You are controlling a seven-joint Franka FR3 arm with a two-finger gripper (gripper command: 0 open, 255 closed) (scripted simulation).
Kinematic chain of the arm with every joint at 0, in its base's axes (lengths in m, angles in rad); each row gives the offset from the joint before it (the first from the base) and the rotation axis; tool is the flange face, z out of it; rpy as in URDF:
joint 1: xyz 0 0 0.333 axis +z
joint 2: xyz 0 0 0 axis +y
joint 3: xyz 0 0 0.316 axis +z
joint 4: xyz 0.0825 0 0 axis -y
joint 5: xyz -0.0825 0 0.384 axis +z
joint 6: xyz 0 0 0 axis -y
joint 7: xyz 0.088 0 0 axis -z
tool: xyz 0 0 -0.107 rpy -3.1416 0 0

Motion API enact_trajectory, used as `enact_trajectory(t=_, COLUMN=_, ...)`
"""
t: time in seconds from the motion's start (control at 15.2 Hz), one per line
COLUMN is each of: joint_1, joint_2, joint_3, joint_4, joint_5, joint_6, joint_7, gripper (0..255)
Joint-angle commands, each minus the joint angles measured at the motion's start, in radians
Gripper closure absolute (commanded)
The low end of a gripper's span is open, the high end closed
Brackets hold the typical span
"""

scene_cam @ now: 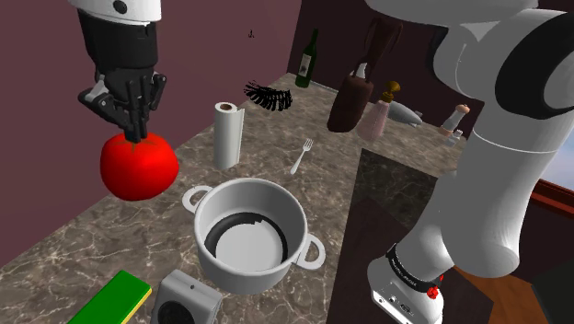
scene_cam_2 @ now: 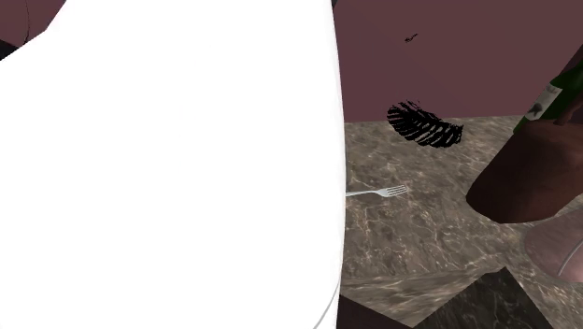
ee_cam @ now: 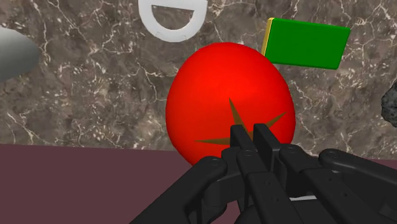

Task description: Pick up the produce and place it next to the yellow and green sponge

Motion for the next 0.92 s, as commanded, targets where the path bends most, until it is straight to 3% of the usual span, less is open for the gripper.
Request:
enact_trajectory(t=0.0, joint_1=-0.001, joint_2=0.003, joint_3=-0.001, joint_4=-0.023, joint_5=-0.001, joint_6=0.027, joint_7=0.000, gripper=255)
enact_trajectory(t=0.86, joint_1=-0.011, joint_2=0.006, joint_3=-0.006, joint_4=-0.195, joint_5=-0.004, joint_6=0.201, joint_7=0.001, gripper=255)
